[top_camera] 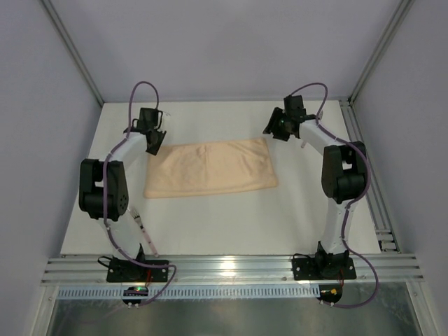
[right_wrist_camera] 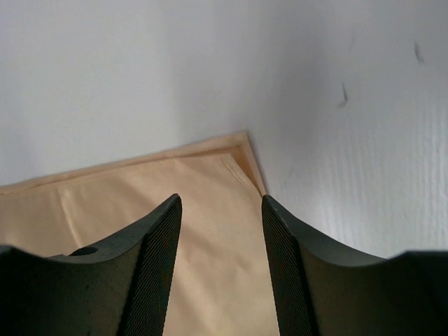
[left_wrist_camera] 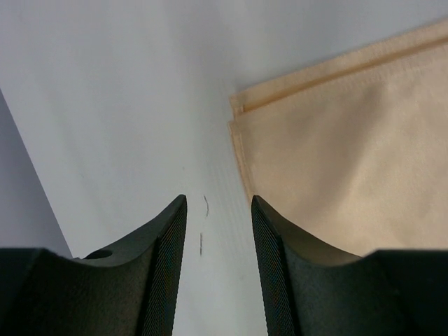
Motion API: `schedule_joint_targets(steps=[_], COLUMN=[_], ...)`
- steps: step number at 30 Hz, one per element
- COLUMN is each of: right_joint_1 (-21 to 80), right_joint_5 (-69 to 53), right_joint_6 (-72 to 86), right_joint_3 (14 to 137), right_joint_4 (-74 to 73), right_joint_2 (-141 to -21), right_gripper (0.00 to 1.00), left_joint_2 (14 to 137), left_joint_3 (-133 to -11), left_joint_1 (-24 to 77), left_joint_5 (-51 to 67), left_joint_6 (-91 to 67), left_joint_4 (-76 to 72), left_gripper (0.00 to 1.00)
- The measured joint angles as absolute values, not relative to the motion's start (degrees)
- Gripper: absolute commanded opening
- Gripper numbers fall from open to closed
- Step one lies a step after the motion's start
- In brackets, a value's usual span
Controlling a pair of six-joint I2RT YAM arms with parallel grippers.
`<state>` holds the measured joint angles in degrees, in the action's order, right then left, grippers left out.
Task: Fold the napkin into a case and place the utensils inside
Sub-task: Smooth out the rectangle-folded napkin at the center of the board.
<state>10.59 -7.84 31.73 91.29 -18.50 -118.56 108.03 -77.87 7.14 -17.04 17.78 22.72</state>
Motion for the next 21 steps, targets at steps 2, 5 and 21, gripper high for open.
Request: schedule_joint_targets(steps=[2, 5, 21], right_joint_1=[10.5, 10.4, 14.2], right_joint_5=[-6.6, -5.2, -5.3], right_joint_6=[30.0, 27.6, 25.1], right_joint_3=[87.0, 77.2, 53.5], right_joint_4=[-18.6, -19.2, -17.3], right_joint_2=[-115.6, -109.0, -95.8], right_gripper=[0.54, 0.54, 0.35], left_joint_2=[103.8, 94.8, 89.7], left_joint_3=[-75.2, -68.6, -55.6], left_joint_1=[6.4, 5.8, 5.1], left_joint_5=[-14.2, -10.8, -6.7], left_joint_6=[16.9, 16.5, 14.2], left_joint_4=[25.6, 29.2, 36.8], left_gripper=[0.41, 0.38, 0.3])
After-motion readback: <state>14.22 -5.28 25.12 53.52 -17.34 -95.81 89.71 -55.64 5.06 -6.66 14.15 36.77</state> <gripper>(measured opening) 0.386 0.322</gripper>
